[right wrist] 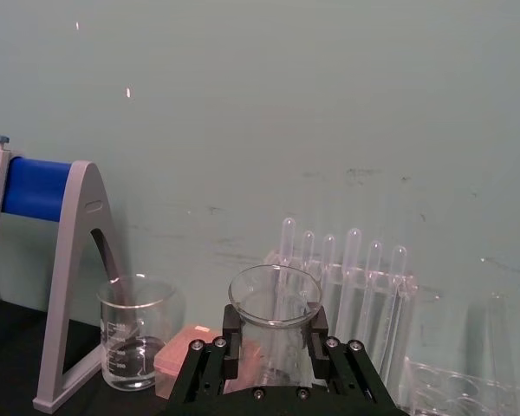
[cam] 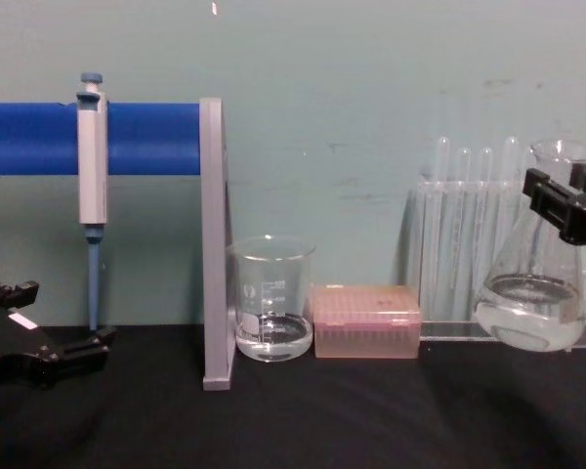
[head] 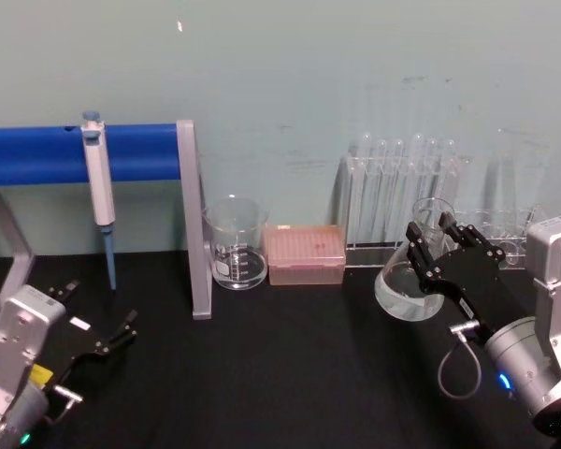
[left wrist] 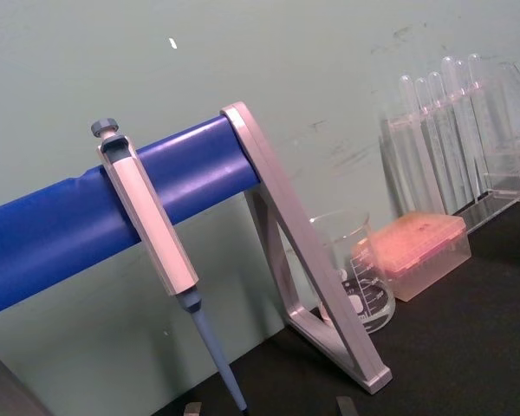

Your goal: Grasp the erlenmeyer flask with one hand, shake it three times, then place it back.

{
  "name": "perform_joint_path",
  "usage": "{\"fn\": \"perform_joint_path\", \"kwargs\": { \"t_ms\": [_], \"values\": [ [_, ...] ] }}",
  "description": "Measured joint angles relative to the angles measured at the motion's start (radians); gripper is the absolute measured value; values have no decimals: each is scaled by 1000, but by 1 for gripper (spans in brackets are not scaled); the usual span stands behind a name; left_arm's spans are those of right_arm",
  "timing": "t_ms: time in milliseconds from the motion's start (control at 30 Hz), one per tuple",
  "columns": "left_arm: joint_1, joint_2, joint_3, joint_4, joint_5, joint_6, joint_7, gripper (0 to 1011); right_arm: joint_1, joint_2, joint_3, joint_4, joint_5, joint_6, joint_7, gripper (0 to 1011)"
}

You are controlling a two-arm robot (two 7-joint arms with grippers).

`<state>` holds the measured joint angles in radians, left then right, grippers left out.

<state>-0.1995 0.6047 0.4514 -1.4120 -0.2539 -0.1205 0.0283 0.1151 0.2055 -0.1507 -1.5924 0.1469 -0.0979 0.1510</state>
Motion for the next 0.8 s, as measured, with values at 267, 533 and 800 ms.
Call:
{"fn": "perform_joint_path", "kwargs": {
  "t_ms": [267, 533, 800],
  "values": [
    [0, 0, 0, 0, 0, 0, 0, 1001, 9, -6, 2, 13, -8, 1, 39, 457],
    [0, 0, 0, 0, 0, 0, 0, 1001, 23, 15, -25, 18, 21, -1, 121, 457],
    [0, 0, 0, 0, 0, 0, 0, 1001, 42, 46, -83, 23, 72, -5, 219, 456]
  ]
}}
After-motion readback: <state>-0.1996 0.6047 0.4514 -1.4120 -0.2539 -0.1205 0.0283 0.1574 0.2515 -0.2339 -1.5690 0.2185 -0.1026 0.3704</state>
